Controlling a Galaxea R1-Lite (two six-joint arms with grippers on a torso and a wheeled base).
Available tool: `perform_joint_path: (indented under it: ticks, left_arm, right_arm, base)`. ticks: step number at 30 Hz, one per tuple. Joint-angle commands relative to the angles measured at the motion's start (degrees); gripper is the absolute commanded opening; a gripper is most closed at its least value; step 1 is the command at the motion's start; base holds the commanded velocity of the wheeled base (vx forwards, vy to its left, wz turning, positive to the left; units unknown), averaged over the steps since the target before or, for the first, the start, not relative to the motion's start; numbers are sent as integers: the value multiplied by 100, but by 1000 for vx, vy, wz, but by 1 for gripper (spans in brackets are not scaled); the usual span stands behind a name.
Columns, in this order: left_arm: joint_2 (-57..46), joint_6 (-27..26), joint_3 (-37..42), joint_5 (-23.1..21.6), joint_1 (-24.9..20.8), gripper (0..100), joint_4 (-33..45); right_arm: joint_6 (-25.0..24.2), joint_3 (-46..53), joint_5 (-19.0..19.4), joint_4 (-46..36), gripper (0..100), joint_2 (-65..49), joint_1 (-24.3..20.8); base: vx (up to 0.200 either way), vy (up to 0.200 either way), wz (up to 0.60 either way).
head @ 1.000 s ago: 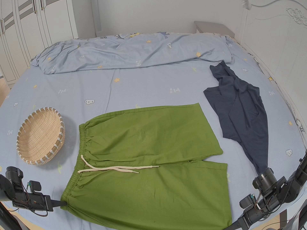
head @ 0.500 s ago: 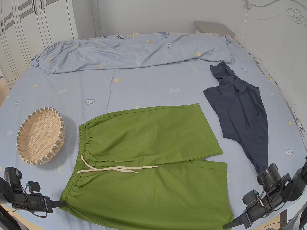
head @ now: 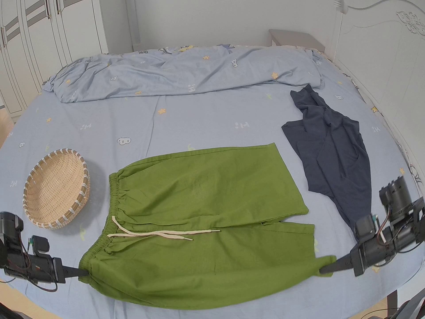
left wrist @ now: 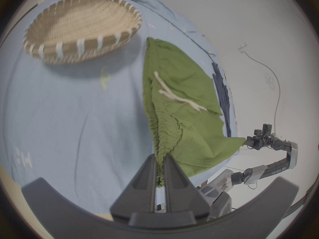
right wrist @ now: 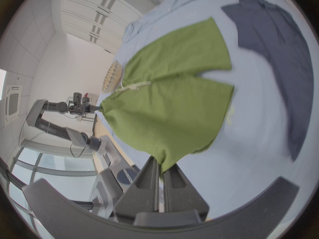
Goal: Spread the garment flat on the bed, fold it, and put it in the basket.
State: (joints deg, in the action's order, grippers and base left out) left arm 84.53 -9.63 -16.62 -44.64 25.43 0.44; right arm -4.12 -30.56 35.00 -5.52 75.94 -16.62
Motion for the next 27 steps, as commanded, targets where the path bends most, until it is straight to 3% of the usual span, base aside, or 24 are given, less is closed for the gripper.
perform_joint_path:
  ticks: [1,4,5,15,21,24,25,27]
  left_arm:
    - [-824,471,-1766,-18,-592,0,1529]
    - [-815,471,-1801,-18,-601,0,1547]
    - [-543,515,-2241,-18,-715,0,1591]
    - [529,778,-3216,-62,-732,0,1591]
    - [1066,2194,-4280,-45,-1075,0,1591]
    - [1145,2615,-4526,35,-1207,0,1582]
    - [1329,3055,-4825,228,-1392,0,1547]
    - [1408,3090,-4921,325,-1418,0,1547]
  right_arm:
    - [-63,-1611,-362,-705,0,-562,334]
    - [-63,-1664,-362,-722,0,-536,343]
    - [-71,-2244,-371,-775,0,-70,396]
    - [-115,-3377,-397,-626,0,1125,501]
    - [-440,-4265,-1092,-230,0,1925,422]
    - [-511,-4415,-1171,-98,0,2039,422]
    - [-607,-4625,-1180,78,0,2197,422]
    - [-634,-4722,-1188,95,0,2259,422]
  base:
    - [0,0,0]
    - [0,0,0]
    - [0,0,0]
    - [0,0,0]
    - [0,0,0]
    - [0,0,0]
    - [0,0,0]
    - [0,0,0]
